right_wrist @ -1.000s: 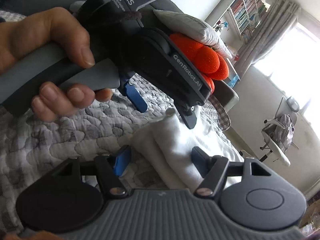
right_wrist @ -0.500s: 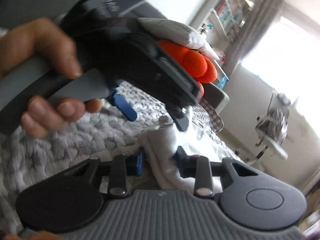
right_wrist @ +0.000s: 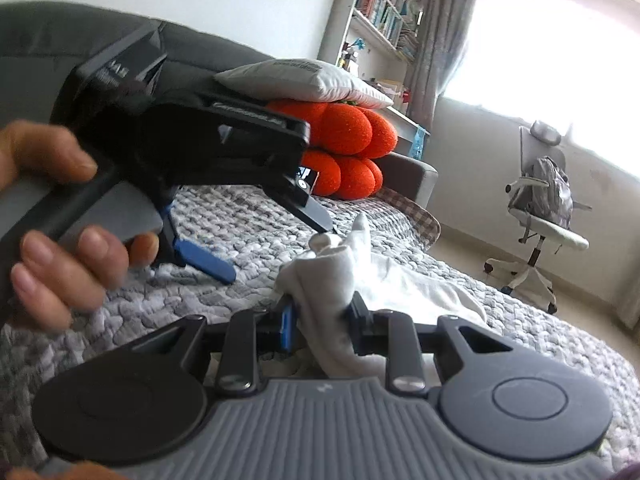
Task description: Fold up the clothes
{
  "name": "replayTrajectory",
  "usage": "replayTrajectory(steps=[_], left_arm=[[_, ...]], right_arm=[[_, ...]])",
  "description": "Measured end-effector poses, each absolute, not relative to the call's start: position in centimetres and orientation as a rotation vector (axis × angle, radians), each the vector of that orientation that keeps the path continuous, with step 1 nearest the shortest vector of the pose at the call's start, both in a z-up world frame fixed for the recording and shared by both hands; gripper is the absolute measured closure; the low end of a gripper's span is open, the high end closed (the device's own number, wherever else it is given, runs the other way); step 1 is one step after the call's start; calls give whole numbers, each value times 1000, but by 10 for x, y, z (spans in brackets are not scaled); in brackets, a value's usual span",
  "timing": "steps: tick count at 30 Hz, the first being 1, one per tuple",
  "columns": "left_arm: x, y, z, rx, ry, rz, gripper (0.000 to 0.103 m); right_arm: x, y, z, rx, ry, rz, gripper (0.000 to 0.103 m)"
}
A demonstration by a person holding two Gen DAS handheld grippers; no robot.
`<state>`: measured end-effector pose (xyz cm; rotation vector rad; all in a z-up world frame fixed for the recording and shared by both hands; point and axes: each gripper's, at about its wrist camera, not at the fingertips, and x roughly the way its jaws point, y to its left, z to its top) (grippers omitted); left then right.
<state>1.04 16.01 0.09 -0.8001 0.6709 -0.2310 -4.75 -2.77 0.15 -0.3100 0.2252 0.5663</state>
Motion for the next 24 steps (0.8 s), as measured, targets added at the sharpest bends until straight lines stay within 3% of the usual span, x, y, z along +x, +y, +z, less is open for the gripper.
replayTrajectory(steps=[24], left_arm=[[46, 120, -4, -715, 733, -373, 1]], right_arm=[[-46, -32, 6, -297, 206, 567, 75]])
